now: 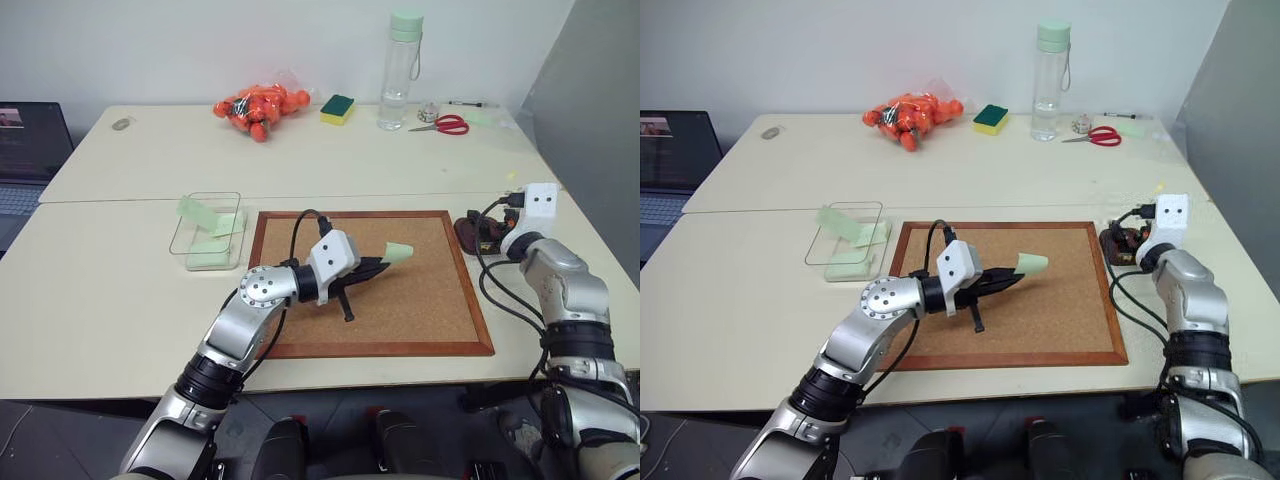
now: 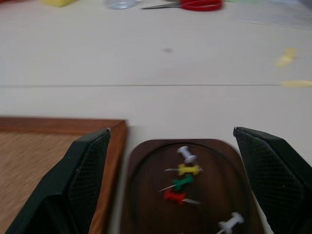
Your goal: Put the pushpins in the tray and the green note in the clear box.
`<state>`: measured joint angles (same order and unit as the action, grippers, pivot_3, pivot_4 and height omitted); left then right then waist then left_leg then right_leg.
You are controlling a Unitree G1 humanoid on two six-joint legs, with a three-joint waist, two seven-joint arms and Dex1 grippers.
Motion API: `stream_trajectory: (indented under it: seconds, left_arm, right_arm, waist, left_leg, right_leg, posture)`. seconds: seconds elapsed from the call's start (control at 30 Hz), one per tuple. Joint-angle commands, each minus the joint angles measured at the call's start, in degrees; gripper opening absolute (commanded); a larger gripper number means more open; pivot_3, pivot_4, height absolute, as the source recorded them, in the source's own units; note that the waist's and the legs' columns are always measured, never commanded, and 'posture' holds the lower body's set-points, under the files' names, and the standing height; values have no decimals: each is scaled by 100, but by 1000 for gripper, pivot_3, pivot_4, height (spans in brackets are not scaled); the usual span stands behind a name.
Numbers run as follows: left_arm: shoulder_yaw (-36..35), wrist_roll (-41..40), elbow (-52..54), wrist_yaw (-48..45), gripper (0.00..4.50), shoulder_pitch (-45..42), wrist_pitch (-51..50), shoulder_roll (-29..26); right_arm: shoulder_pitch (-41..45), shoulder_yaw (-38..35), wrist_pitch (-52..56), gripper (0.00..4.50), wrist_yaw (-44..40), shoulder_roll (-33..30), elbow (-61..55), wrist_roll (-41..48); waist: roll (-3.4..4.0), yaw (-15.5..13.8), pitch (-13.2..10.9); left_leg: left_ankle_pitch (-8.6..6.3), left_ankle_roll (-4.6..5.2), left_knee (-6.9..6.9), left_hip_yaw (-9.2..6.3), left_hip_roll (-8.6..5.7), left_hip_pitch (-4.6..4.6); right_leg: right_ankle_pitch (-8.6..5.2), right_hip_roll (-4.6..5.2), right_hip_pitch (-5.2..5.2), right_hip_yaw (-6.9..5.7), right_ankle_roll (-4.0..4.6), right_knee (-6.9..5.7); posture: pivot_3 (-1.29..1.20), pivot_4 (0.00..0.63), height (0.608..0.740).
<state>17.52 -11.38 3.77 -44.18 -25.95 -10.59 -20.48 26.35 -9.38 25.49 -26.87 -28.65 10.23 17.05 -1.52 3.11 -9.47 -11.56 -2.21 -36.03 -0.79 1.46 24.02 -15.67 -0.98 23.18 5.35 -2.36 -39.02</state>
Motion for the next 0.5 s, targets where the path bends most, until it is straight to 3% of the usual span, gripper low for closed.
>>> stream_trajectory:
  seconds: [0.03, 0.2, 0.33, 0.5]
  left_arm:
    - [-551, 17, 29, 532, 0, -91, -98, 101]
    - [-1263, 65, 50, 1538, 0, -114, -600, 306]
    - [-1983, 90, 473, 2589, 0, -62, -1108, 485]
    - [-2863, 700, 897, 4210, 0, -143, -1627, 523]
  right_arm:
    - [-745, 268, -179, 4164, -1590, -335, -1805, 818]
    - [-1060, 191, 443, 4164, -1738, -258, -2996, 1750]
    - [-1050, 446, 654, 4164, -1474, -134, -3555, 1854]
    - [-790, 670, 765, 4164, -1200, 163, -3746, 1916]
  waist:
    - [2, -3, -1]
    - [2, 22, -3]
    - [1, 9, -3]
    - [-2, 2, -4]
  left_leg:
    - [0, 0, 1, -1, 0, 1]
    - [0, 0, -5, -11, 6, -3]
    - [0, 0, -7, -13, 6, -4]
    - [0, 0, -5, -17, 7, -2]
  right_leg:
    - [0, 0, 0, -2, -1, 2]
    - [1, 2, -2, 11, -8, 0]
    - [3, 1, -4, 3, -13, 1]
    - [3, 1, -1, 5, -13, 3]
  posture:
    - [0, 150, 740]
    - [0, 150, 740]
    - [0, 150, 740]
    - [0, 150, 740]
